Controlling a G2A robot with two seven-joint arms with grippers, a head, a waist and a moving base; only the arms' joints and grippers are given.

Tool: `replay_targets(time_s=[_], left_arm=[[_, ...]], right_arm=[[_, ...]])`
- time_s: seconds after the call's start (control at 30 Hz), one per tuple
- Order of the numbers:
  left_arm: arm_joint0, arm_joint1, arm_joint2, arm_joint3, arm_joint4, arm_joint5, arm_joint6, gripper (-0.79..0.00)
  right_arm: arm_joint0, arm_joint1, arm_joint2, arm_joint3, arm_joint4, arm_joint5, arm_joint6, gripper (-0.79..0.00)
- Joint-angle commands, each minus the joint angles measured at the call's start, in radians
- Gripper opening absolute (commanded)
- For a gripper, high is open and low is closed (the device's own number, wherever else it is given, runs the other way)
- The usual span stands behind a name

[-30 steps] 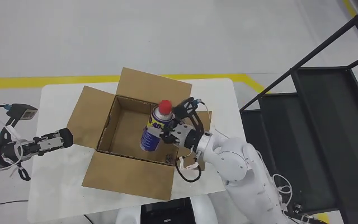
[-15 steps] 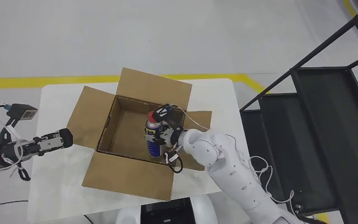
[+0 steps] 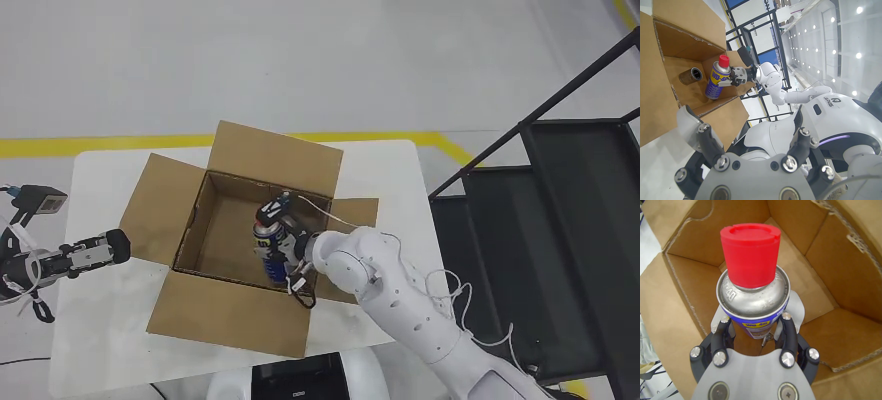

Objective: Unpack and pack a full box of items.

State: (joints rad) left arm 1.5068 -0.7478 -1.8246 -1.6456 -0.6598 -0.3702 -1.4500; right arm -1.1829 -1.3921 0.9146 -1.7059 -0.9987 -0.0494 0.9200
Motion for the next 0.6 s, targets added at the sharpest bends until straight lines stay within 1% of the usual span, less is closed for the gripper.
replay_targets(time_s=[0.0,0.37,0.4,0.43,0.47,0.5,0.57], left_arm=[[0.000,0.000,0.000,0.000,0.000,0.000,0.000,0.000],[0.000,0.000,0.000,0.000,0.000,0.000,0.000,0.000],[0.000,0.000,0.000,0.000,0.000,0.000,0.000,0.000],[0.000,0.000,0.000,0.000,0.000,0.000,0.000,0.000],[0.000,0.000,0.000,0.000,0.000,0.000,0.000,0.000],[0.000,0.000,0.000,0.000,0.000,0.000,0.000,0.000],[0.000,0.000,0.000,0.000,0.000,0.000,0.000,0.000]], right_arm=[[0.001,0.000,-0.013,0.000,-0.014,-0.011,0.000,-0.785],[0.021,-0.012,-0.085,0.063,-0.064,-0.011,-0.059,-0.785],[0.023,-0.013,-0.089,0.069,-0.070,-0.010,-0.068,-0.754],[0.025,-0.014,-0.092,0.073,-0.068,-0.010,-0.076,-0.249],[0.027,-0.016,-0.094,0.079,-0.064,-0.010,-0.080,-0.055],[0.031,-0.017,-0.096,0.083,-0.062,-0.010,-0.086,0.000],[0.035,-0.020,-0.102,0.089,-0.058,-0.014,-0.112,0.000]])
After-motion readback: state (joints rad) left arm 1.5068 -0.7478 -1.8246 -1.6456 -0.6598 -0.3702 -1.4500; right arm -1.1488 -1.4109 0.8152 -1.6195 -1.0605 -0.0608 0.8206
